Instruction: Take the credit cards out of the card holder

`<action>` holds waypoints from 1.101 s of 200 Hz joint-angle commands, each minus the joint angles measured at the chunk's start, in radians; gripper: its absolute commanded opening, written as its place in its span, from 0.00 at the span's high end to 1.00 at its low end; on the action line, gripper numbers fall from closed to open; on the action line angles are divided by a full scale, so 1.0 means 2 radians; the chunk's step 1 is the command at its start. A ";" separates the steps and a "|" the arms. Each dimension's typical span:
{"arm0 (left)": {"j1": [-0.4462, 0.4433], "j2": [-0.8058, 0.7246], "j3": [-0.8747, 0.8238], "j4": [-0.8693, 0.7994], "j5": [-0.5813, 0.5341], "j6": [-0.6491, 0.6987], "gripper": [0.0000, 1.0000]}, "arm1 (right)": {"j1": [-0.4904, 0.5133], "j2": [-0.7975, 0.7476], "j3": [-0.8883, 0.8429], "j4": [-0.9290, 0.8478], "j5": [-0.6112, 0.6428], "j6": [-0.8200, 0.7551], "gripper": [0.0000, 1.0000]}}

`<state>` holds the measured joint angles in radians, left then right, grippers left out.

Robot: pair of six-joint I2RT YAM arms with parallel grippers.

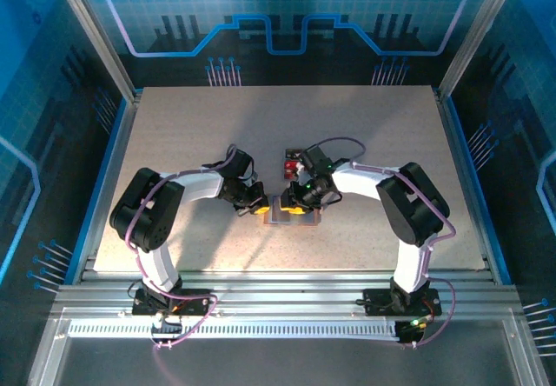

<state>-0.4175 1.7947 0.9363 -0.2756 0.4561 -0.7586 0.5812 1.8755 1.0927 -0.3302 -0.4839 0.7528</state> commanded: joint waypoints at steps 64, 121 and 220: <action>-0.005 -0.046 0.026 -0.038 -0.032 0.003 1.00 | -0.026 -0.019 -0.067 0.089 -0.042 0.035 0.66; -0.038 -0.039 0.048 -0.028 -0.006 -0.024 0.88 | -0.033 -0.012 -0.089 0.142 -0.070 0.055 0.66; -0.054 0.000 0.038 -0.020 -0.029 -0.056 0.79 | -0.047 -0.014 -0.116 0.176 -0.086 0.068 0.67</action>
<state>-0.5213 1.7664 1.0241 -0.3096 0.4145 -0.8520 0.5060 1.8523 0.8993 0.0086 -0.6537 0.8753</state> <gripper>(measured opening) 0.215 0.338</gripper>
